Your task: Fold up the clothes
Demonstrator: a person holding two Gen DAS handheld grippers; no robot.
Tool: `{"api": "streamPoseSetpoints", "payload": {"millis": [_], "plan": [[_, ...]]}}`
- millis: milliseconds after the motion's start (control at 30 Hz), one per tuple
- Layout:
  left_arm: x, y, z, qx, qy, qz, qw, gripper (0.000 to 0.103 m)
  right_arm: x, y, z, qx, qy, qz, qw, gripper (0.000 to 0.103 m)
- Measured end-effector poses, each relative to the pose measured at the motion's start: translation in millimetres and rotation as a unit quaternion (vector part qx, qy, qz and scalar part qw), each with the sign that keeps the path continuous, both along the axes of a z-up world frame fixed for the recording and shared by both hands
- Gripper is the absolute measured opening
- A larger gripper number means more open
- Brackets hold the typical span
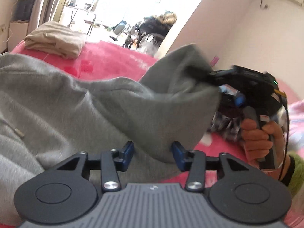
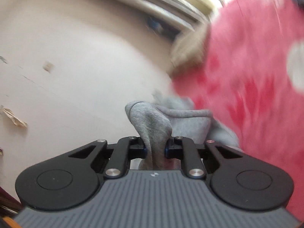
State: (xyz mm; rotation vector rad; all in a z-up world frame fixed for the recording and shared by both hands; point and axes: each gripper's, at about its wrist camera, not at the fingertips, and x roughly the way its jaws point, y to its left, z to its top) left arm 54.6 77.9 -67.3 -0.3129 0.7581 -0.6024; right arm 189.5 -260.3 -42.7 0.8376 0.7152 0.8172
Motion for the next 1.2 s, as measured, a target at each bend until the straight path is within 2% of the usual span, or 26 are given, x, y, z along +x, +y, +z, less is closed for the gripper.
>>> {"api": "streamPoseSetpoints", "payload": {"millis": [67, 100, 167, 200, 267, 367, 467, 567, 600, 633, 700, 767, 867, 933, 967, 1033, 1133, 1200], "plan": [[1, -1, 0, 0.004, -0.002, 0.002, 1.0, 0.052, -10, -24, 27, -0.005, -0.033, -0.045, 0.998, 0.013], [3, -3, -4, 0.015, 0.001, 0.003, 0.9999, 0.052, -20, -39, 40, -0.026, -0.051, -0.079, 0.995, 0.013], [6, -6, -14, 0.038, 0.01, 0.004, 0.9992, 0.052, -43, -59, 63, -0.101, -0.089, -0.15, 0.979, 0.013], [8, -8, -19, 0.049, 0.014, 0.004, 0.9987, 0.052, -53, -67, 68, -0.13, -0.095, -0.181, 0.97, 0.013], [11, -11, -28, 0.072, 0.022, 0.005, 0.9972, 0.052, -67, -74, 64, -0.175, -0.091, -0.225, 0.954, 0.015], [16, -16, -43, 0.106, 0.034, 0.012, 0.9938, 0.052, -63, -74, 34, -0.285, -0.085, -0.256, 0.92, 0.027], [20, -13, -51, 0.117, 0.041, 0.022, 0.992, 0.052, -43, -92, -9, -0.342, -0.036, -0.272, 0.899, 0.03], [16, -10, -49, 0.118, 0.038, 0.029, 0.9919, 0.053, -53, -138, -21, -0.256, 0.017, -0.305, 0.917, 0.032], [13, -9, -48, 0.119, 0.034, 0.027, 0.9919, 0.055, -59, -149, -21, -0.224, 0.021, -0.316, 0.922, 0.039], [12, -11, -47, 0.12, 0.03, 0.023, 0.9921, 0.056, -64, -156, -20, -0.211, 0.023, -0.329, 0.92, 0.053], [12, -16, -46, 0.124, 0.024, 0.012, 0.9919, 0.057, -72, -169, -22, -0.194, 0.038, -0.342, 0.919, 0.069], [13, -25, -47, 0.134, 0.018, 0.002, 0.9908, 0.057, -73, -178, -35, -0.181, 0.076, -0.332, 0.923, 0.073], [11, -39, -53, 0.14, 0.015, -0.01, 0.99, 0.057, -67, -177, -76, -0.117, 0.16, -0.284, 0.938, 0.076], [10, -45, -60, 0.147, 0.018, -0.012, 0.9889, 0.057, -61, -168, -96, -0.081, 0.178, -0.262, 0.945, 0.077], [10, -47, -63, 0.152, 0.022, -0.011, 0.9881, 0.057, -57, -161, -98, -0.063, 0.174, -0.248, 0.951, 0.074], [8, -50, -67, 0.156, 0.027, -0.011, 0.9874, 0.057, -50, -144, -101, -0.026, 0.166, -0.22, 0.961, 0.055], [4, -53, -70, 0.156, 0.026, -0.015, 0.9873, 0.057, -19, -88, -65, -0.036, 0.091, -0.148, 0.984, 0.057], [2, -55, -72, 0.158, 0.024, -0.018, 0.9869, 0.057, -3, -30, -39, -0.084, 0.036, -0.069, 0.993, 0.059]]}}
